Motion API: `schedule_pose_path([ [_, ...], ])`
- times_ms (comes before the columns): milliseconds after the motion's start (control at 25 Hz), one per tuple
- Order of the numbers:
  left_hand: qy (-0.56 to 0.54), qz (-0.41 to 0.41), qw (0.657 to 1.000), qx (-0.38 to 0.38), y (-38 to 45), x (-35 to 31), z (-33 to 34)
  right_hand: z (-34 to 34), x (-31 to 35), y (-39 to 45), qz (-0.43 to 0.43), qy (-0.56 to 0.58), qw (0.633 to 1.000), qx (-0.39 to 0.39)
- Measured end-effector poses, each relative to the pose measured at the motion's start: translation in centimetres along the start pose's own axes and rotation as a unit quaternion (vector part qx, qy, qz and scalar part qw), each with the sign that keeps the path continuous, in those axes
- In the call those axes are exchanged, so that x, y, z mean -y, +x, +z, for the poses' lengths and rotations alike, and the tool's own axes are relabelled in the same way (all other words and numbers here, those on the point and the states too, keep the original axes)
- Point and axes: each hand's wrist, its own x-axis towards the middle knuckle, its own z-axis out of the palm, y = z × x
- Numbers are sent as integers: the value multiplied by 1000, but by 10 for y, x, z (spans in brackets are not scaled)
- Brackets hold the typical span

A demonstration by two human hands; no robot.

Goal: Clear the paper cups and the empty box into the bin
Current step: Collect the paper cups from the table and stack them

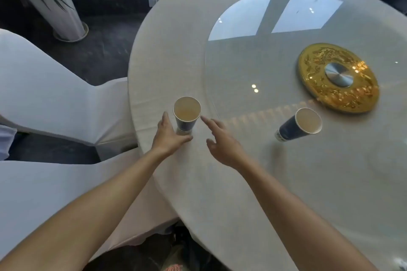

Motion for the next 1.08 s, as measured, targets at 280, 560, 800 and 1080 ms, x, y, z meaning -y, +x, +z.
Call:
schedule_pose_path([
  [280, -65, 68, 995, -21, 23, -11, -1, -3, 11, 41, -8, -103, 992, 70],
  [560, -66, 120, 990, -7, 5, -46, 36, -64, -35, -2, 22, -69, 997, -18],
  [800, -10, 152, 988, 37, -13, -83, 98, -138, -109, -48, 172, -162, 940, -246],
  [1080, -22, 200, 973, 112, -40, -90, 125, -142, -156, -78, 214, -149, 947, -190],
])
